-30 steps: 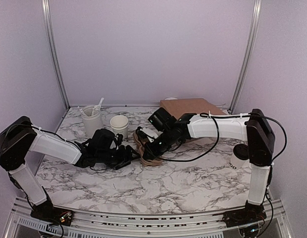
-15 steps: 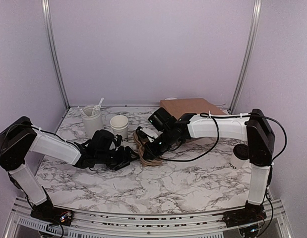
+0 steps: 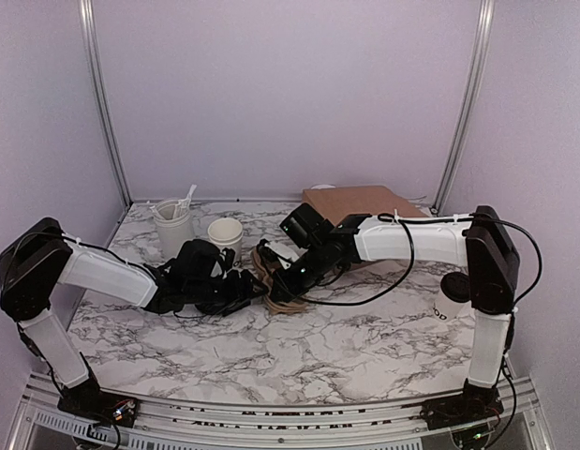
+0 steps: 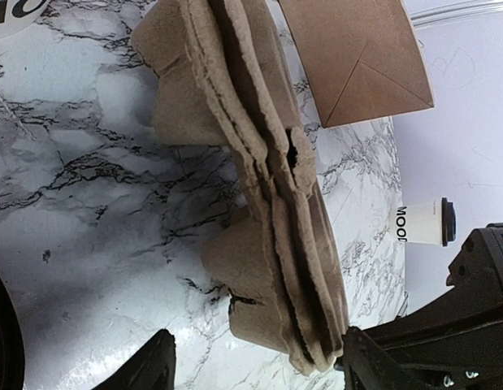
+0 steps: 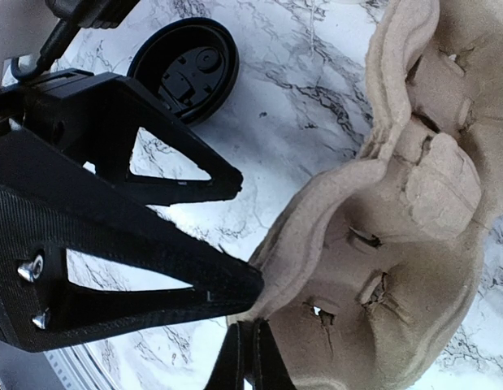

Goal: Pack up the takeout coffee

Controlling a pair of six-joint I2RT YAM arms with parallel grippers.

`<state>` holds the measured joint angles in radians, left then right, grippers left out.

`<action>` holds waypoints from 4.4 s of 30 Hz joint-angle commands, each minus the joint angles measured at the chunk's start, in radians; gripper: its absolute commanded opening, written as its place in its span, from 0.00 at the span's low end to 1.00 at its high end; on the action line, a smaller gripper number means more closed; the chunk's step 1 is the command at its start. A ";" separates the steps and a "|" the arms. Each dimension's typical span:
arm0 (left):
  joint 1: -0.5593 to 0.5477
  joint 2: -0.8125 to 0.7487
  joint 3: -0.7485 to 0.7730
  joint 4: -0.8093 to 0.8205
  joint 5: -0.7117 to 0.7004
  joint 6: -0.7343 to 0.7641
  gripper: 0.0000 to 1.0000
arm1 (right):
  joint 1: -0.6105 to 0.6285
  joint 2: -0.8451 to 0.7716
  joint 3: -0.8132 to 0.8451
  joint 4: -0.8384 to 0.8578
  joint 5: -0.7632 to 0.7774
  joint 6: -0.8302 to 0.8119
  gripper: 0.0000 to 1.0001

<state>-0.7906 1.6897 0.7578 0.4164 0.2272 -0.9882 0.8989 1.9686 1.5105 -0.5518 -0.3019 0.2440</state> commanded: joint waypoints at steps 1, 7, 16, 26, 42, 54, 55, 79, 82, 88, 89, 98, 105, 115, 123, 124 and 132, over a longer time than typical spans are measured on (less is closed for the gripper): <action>-0.001 0.014 0.014 0.006 0.007 0.003 0.71 | -0.008 -0.036 0.007 0.014 0.002 0.017 0.00; 0.007 -0.014 -0.014 0.005 -0.004 0.001 0.71 | -0.011 -0.036 0.010 0.013 0.003 0.018 0.00; 0.017 -0.026 -0.020 0.007 -0.007 -0.001 0.71 | -0.012 -0.033 0.013 0.009 0.006 0.020 0.00; 0.017 0.005 0.003 0.007 0.007 -0.001 0.68 | -0.016 -0.039 0.014 0.009 0.005 0.023 0.00; 0.017 0.075 0.059 0.008 0.021 0.002 0.67 | -0.015 -0.031 0.017 0.014 -0.007 0.014 0.00; 0.017 0.109 0.037 0.007 0.018 -0.015 0.66 | -0.017 -0.071 0.097 -0.072 0.082 0.004 0.00; 0.017 0.110 0.036 0.007 0.018 -0.014 0.66 | -0.017 -0.077 0.103 -0.080 0.091 0.003 0.00; 0.051 0.274 0.338 -0.161 -0.006 0.045 0.60 | -0.103 -0.250 0.186 -0.132 0.211 -0.041 0.00; 0.065 0.320 0.394 -0.165 -0.018 0.045 0.57 | -0.106 -0.261 0.189 -0.135 0.220 -0.050 0.00; 0.076 0.415 0.569 -0.224 -0.053 0.070 0.53 | -0.106 -0.296 0.173 -0.133 0.235 -0.058 0.00; 0.076 0.430 0.596 -0.237 -0.058 0.077 0.52 | -0.106 -0.302 0.166 -0.129 0.236 -0.057 0.00; 0.077 0.445 0.653 -0.253 -0.055 0.106 0.55 | -0.106 -0.342 0.117 -0.106 0.239 -0.040 0.00; 0.073 0.330 0.529 -0.237 -0.048 0.138 0.61 | -0.106 -0.340 0.099 -0.105 0.232 -0.038 0.00; 0.034 0.174 0.361 -0.233 -0.045 0.183 0.68 | -0.104 -0.341 0.085 -0.110 0.237 -0.029 0.00; -0.067 0.053 0.245 -0.242 -0.022 0.208 0.67 | -0.106 -0.352 0.069 -0.125 0.263 -0.030 0.00; -0.086 0.044 0.238 -0.244 -0.020 0.210 0.68 | -0.106 -0.352 0.068 -0.127 0.268 -0.033 0.00; -0.164 0.189 0.322 -0.215 0.023 0.168 0.67 | -0.107 -0.360 0.072 -0.135 0.296 -0.038 0.00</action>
<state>-0.9459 1.7950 1.0172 0.1833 0.2214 -0.8047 0.7940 1.6482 1.5772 -0.6834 -0.0353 0.2089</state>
